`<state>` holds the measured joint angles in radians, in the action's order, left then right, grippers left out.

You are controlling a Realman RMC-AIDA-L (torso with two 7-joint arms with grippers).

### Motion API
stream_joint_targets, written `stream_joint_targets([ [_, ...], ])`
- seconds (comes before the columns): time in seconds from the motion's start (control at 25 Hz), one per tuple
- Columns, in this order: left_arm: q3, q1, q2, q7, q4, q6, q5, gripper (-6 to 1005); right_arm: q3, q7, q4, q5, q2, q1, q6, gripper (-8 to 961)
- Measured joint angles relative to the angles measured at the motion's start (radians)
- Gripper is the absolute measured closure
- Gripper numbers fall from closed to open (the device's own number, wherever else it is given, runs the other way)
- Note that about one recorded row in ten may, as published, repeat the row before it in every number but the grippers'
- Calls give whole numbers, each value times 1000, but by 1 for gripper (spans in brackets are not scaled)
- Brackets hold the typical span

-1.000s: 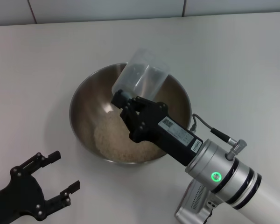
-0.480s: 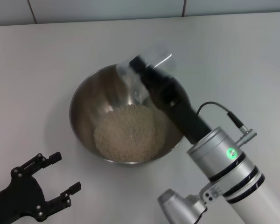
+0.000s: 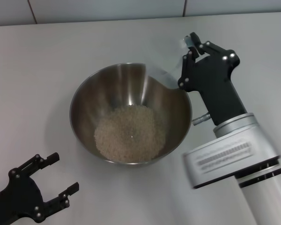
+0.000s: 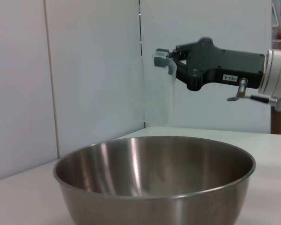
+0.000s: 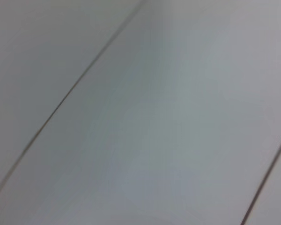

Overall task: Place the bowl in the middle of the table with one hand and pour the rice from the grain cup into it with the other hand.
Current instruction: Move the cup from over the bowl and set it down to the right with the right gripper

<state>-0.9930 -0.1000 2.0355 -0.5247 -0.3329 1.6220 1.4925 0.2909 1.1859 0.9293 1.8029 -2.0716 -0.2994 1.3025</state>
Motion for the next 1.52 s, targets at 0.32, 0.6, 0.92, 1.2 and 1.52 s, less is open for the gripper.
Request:
stream_joint_targets([
  [0.32, 0, -1, 0, 0, -1, 2, 0, 212, 9, -718, -150, 8, 36, 0, 34, 933],
  [0.6, -5, -4, 0, 0, -2, 4, 0, 212, 9, -1009, -462, 60, -13, -16, 113, 932],
  [0.92, -7, -11, 3, -1, -2, 5, 0, 212, 12, -1020, -532, 56, -17, -23, 24, 933],
  [1.2, -5, -18, 7, -1, -1, 4, 0, 212, 32, -1025, -564, 53, -18, -59, -146, 932],
  [1.52, -6, -21, 8, -2, -1, 4, 0, 212, 26, -1026, -574, 57, -18, -81, -201, 914],
])
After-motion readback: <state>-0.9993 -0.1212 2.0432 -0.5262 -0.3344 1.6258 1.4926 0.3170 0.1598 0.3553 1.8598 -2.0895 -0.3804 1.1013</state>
